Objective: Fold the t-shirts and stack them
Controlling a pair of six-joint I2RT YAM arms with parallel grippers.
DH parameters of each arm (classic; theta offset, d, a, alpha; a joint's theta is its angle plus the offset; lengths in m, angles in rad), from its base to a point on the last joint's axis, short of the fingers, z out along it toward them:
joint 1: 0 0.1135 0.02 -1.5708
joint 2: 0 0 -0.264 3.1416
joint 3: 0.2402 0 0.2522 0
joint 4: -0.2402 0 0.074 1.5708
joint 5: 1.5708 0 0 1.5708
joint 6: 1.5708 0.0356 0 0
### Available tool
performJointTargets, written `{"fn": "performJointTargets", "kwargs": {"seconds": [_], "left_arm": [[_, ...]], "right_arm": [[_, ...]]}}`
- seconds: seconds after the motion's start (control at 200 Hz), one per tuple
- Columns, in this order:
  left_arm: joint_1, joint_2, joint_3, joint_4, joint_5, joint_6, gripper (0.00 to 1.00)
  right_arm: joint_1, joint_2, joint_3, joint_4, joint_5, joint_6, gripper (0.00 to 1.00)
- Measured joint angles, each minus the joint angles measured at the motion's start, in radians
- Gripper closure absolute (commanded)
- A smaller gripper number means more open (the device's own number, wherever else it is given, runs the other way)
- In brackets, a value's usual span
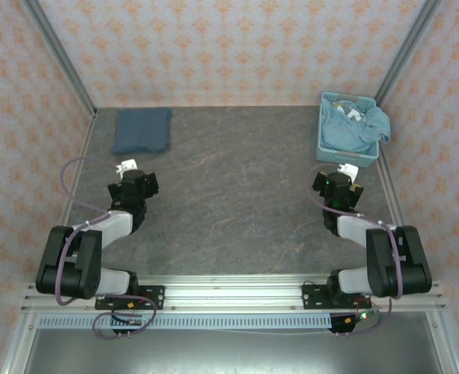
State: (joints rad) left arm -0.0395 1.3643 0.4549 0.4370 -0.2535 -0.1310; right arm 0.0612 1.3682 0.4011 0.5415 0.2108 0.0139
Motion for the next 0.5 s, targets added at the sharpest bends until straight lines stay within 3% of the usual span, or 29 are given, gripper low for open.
{"fn": "performJointTargets", "kwargs": {"seconds": [0.22,0.5], "left_arm": [[0.02,0.072,-0.104,0.292,0.04,0.033,0.0],[-0.006,0.135,-0.07,0.301,0.045,0.064,0.0]], "right_arm": [[-0.019,0.132,-0.053,0.243,-0.084,-0.028,0.01],[-0.019,0.153,0.003,0.245,-0.093,-0.031,0.01]]}}
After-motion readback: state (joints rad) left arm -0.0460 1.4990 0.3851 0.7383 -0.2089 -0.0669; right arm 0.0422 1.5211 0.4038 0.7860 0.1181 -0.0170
